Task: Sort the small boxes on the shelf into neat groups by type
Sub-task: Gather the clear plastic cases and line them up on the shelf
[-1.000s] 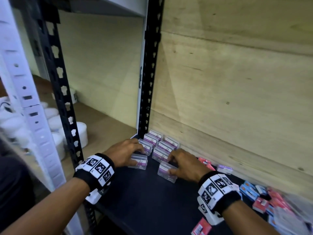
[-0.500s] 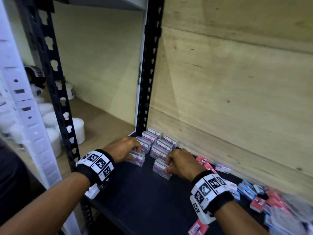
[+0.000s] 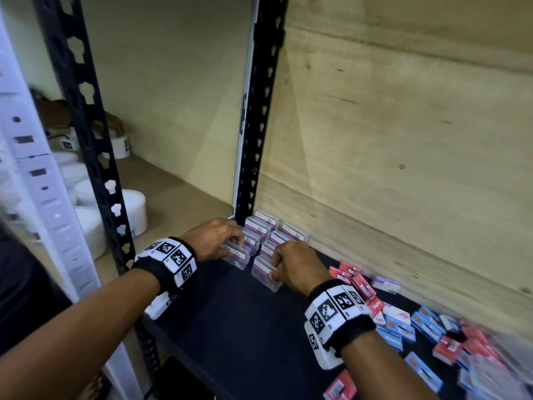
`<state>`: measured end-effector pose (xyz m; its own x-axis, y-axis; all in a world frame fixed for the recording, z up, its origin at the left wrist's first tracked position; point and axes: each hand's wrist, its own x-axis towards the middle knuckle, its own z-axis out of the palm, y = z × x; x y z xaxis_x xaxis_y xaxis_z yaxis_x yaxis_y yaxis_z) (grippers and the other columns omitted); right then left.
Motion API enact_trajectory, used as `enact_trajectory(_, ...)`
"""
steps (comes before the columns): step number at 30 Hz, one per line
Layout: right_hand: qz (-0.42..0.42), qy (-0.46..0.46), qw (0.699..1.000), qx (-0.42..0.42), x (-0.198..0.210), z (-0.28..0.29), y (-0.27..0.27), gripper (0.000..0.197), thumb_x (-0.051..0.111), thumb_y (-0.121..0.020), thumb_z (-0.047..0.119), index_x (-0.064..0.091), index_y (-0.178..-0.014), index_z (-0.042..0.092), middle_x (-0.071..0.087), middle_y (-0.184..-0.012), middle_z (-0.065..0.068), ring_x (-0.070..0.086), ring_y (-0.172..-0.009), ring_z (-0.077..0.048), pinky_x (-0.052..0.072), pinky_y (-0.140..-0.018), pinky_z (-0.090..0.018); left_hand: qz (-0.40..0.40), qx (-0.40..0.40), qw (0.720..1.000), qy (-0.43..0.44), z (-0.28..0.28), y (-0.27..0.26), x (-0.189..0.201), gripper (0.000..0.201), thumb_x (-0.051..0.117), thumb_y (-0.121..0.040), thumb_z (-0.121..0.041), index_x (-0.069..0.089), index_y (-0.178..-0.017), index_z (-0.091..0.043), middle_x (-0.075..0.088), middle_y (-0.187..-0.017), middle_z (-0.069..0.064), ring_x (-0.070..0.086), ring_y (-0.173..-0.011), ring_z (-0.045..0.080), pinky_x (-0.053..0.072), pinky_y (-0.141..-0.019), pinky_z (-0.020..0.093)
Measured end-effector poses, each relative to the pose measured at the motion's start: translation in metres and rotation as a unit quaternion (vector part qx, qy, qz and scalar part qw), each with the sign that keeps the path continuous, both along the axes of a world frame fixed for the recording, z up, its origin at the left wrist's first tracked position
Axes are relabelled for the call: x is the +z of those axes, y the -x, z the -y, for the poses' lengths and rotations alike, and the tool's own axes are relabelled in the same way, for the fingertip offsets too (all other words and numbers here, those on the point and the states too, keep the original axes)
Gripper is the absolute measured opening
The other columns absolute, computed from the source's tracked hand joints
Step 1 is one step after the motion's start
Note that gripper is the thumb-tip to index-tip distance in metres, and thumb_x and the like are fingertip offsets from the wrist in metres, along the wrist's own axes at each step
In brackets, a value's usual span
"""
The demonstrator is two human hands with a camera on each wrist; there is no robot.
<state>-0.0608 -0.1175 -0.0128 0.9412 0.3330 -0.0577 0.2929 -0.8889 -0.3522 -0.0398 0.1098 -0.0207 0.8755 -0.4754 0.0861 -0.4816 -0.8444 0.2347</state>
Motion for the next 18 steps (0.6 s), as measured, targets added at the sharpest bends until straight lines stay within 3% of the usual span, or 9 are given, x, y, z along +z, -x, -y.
enact_trajectory(13,0.037,0.024,0.999,-0.006,-0.0064,-0.0067,-0.0001,0.024,0.077,-0.083,0.017,0.069,-0.104,0.012,0.067,-0.106,-0.008,0.067,-0.096,-0.024,0.057,-0.087,-0.039,-0.008,0.009,1.0,0.004,-0.0003,-0.0039,-0.0024,0.022,0.072,-0.082,-0.017,0.063,-0.098,-0.027,0.054,-0.101,-0.011,0.049,-0.093,0.005,0.042,-0.081,0.02)
enact_trajectory(18,0.059,0.036,0.998,-0.004,-0.0064,-0.0066,0.0062,0.017,0.072,-0.087,0.013,0.07,-0.104,0.009,0.068,-0.102,-0.009,0.068,-0.095,-0.025,0.058,-0.085,-0.038,-0.007,0.017,1.0,-0.022,0.0032,0.0006,0.0029,0.024,0.071,-0.083,-0.017,0.063,-0.104,-0.025,0.053,-0.104,-0.012,0.047,-0.093,0.003,0.035,-0.08,0.015)
